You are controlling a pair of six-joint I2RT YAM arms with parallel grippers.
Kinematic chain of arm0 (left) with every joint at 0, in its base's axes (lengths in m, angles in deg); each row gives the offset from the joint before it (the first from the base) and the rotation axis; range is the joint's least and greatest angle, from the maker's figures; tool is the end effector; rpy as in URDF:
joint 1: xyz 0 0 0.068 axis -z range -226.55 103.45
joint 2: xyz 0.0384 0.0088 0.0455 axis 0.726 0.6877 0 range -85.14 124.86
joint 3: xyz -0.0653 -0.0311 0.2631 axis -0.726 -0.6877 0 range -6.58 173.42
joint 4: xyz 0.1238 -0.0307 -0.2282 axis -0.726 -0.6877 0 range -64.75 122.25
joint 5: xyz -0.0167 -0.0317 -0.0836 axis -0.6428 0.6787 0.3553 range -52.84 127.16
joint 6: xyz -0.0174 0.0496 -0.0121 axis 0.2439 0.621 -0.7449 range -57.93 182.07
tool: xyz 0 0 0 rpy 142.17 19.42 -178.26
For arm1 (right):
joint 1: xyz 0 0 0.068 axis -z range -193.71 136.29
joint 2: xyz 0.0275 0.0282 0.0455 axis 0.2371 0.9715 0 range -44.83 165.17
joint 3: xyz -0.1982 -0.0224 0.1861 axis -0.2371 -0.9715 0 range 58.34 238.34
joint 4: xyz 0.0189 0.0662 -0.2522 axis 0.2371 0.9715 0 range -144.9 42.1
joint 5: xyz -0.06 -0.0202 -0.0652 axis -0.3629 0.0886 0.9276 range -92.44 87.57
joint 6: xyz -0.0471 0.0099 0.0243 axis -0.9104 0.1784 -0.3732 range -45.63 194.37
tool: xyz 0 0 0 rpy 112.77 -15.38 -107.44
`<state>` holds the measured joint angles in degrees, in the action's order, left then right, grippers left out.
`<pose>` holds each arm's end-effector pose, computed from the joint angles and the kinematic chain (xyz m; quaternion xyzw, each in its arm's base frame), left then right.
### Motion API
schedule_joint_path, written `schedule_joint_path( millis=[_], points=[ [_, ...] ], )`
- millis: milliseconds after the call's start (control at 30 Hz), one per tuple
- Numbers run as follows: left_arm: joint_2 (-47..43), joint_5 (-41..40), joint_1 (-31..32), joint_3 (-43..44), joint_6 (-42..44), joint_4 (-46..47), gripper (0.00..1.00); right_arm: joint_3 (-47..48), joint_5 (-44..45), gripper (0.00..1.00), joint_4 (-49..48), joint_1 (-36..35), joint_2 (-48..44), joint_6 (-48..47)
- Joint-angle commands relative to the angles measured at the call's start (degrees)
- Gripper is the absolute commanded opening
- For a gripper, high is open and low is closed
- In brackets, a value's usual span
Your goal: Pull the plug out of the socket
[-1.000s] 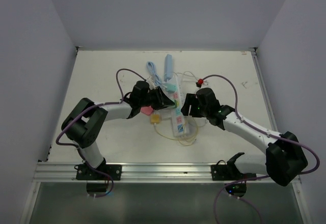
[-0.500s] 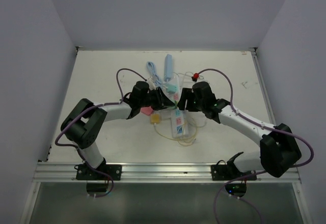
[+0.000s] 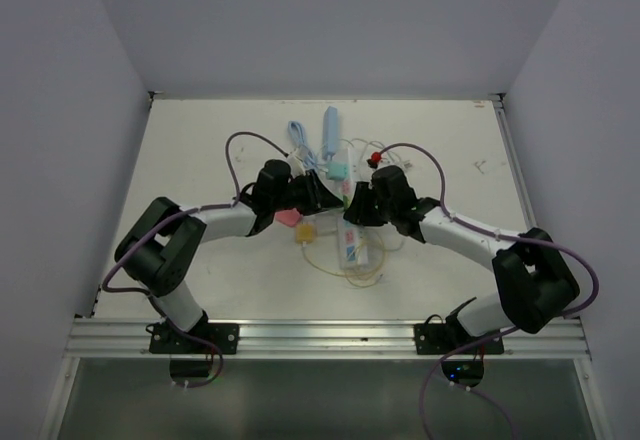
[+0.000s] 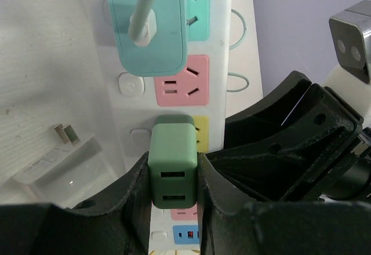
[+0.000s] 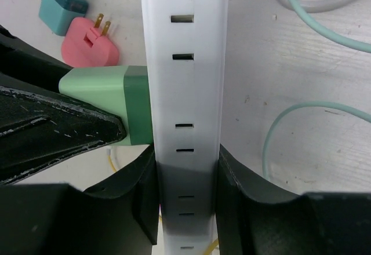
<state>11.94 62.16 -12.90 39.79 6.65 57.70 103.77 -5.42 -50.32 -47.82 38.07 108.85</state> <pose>0.2832 -0.2066 0.1785 -0.0419 0.8317 -0.4968 0.2444 0.2470 0.1696 0.2008 -0.0076 0.9134 0.2485 0.3222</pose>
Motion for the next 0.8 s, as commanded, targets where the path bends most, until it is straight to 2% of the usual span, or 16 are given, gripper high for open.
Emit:
schedule_joint_path(
  millis=[0,133,267,367,467,567,633,767],
  points=[
    [-5.76,2.44,0.36,0.74,2.42,7.26,0.00,-0.34,2.45,0.00,0.07,0.01,-0.62,-1.08],
    [-8.65,1.03,0.28,-0.14,5.05,4.61,0.00,0.36,10.42,0.00,6.13,1.23,-2.38,-0.20],
    [-15.23,-1.78,0.10,-1.98,7.68,0.31,0.00,1.24,16.23,0.00,12.37,2.99,-3.96,1.11],
    [-21.12,-5.47,-0.25,-4.18,10.23,-3.64,0.00,1.24,17.39,0.00,15.72,5.71,-4.93,2.08],
    [-25.69,-9.87,-0.43,-5.67,12.87,-8.13,0.00,1.42,16.79,0.00,16.08,6.51,-6.77,0.15],
    [-26.42,-12.07,-1.39,-6.99,13.84,-11.82,0.00,0.89,13.54,0.00,13.36,6.42,-9.67,-2.22],
    [-25.37,-11.81,-2.44,-7.87,13.32,-12.09,0.00,1.15,10.81,0.00,12.21,6.51,-10.64,-3.89],
    [-17.55,-8.92,-6.21,-9.10,10.69,-8.94,0.00,0.89,4.41,0.00,9.67,6.42,-12.84,-6.61]
  ],
)
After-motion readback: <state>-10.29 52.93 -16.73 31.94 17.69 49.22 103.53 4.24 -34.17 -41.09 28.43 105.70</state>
